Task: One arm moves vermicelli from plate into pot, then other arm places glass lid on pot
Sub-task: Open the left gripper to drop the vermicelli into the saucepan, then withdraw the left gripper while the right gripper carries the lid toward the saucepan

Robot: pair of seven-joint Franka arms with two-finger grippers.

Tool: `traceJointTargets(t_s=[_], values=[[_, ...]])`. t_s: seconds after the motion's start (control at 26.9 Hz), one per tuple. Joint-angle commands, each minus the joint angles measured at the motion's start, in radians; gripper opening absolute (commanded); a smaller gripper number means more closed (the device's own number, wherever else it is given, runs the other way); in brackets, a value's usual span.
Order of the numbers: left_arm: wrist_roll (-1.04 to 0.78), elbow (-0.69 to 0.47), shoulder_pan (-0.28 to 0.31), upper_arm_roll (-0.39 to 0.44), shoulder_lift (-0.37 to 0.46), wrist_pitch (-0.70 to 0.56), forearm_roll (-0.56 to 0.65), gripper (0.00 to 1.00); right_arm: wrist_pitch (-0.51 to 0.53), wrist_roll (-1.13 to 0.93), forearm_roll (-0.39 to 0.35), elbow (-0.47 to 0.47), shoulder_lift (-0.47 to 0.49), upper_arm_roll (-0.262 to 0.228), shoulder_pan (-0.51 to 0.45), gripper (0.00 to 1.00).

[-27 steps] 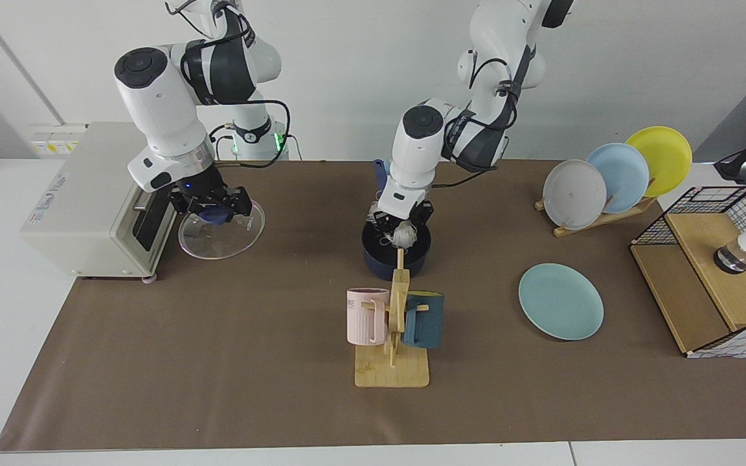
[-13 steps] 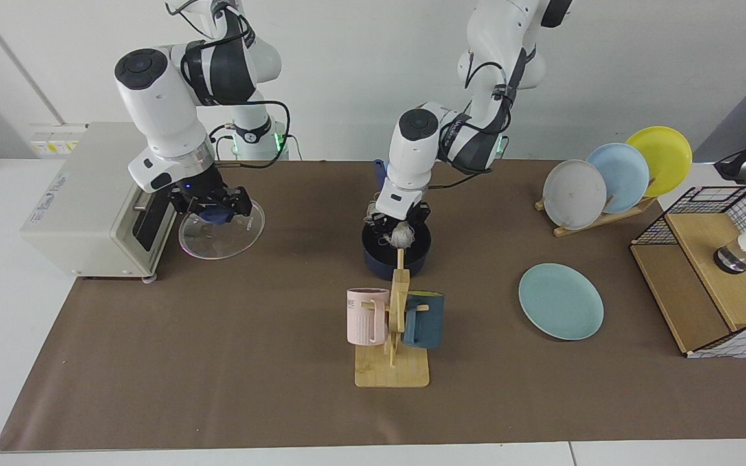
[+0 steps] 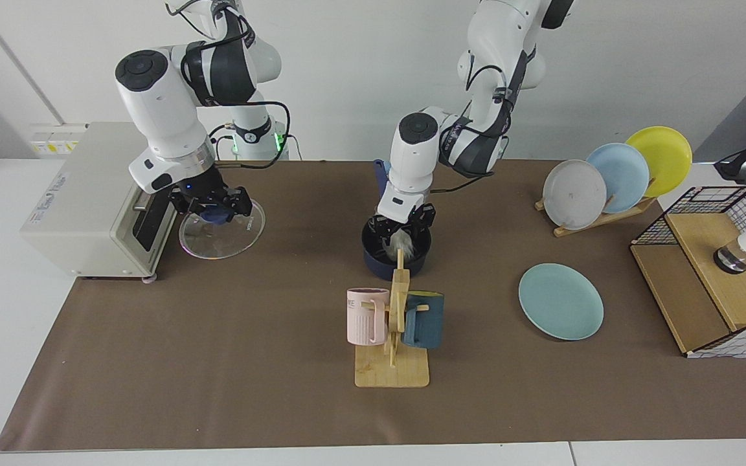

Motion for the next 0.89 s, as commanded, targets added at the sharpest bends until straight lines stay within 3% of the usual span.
traceJointTargets(t_s=[0.0,0.33,0.85], values=[[-0.008,0.027,0.018,0.012,-0.028,-0.027,0.038,0.99,-0.011,-0.023,0.024,-0.011,-0.015,0.007,-0.014,0.0],[0.156,0.245,0.138,0.015,-0.034,-0.346,0.038,1.0,-0.013,0.055,0.027,-0.017,-0.018,0.019,0.01,0.0],[0.254,0.282,0.38,0.012,-0.192,-0.475,-0.026,1.0,0.013,0.454,0.025,0.015,0.014,0.022,0.259,0.0]])
